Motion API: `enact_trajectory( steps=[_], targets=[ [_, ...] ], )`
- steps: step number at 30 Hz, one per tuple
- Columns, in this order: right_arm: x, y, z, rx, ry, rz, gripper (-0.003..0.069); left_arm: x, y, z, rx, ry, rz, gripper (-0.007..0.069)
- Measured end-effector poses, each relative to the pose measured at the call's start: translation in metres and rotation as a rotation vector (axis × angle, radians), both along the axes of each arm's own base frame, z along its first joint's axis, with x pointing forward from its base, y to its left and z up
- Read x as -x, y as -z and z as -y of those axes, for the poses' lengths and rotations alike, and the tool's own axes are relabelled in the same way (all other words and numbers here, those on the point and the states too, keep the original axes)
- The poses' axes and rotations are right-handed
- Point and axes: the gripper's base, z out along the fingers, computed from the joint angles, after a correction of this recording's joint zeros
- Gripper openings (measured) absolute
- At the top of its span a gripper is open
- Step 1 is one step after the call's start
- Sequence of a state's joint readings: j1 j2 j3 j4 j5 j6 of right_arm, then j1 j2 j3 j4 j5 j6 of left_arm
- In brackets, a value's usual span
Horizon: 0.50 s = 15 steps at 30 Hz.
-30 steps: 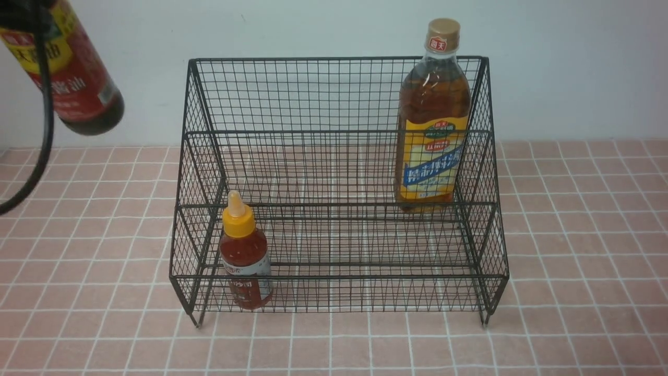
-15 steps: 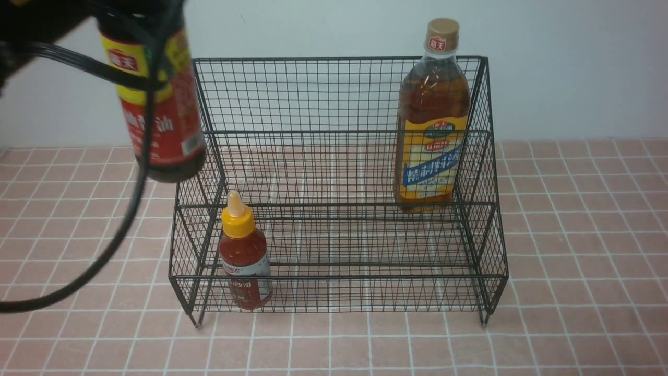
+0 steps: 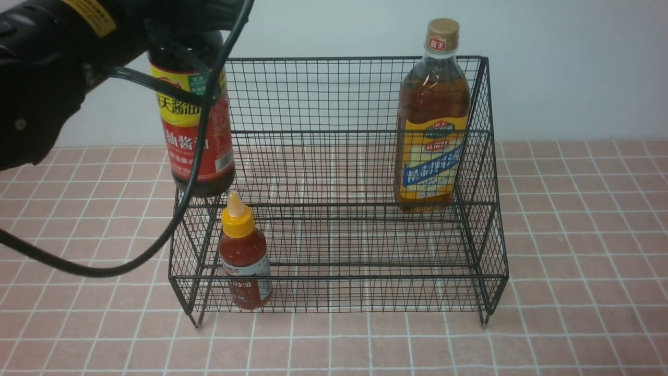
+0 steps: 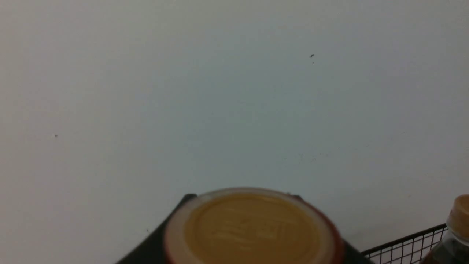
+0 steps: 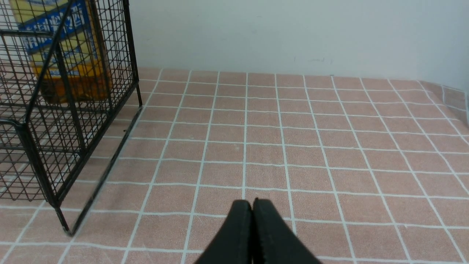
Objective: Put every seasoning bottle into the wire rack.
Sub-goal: Use the left arm to put the condiment bottle back on the shelf
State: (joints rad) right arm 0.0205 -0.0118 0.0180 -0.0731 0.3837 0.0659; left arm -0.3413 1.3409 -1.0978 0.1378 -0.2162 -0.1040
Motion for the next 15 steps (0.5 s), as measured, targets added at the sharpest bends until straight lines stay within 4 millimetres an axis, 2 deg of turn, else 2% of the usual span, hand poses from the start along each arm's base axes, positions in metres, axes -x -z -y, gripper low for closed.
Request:
enact_trajectory(
  steps=[15],
  targets=[
    [0.0, 0.0, 0.0, 0.0, 0.0, 0.0, -0.0015, -0.019, 0.021, 0.005, 0.077, -0.016, -0.074, 0.0258]
  ],
)
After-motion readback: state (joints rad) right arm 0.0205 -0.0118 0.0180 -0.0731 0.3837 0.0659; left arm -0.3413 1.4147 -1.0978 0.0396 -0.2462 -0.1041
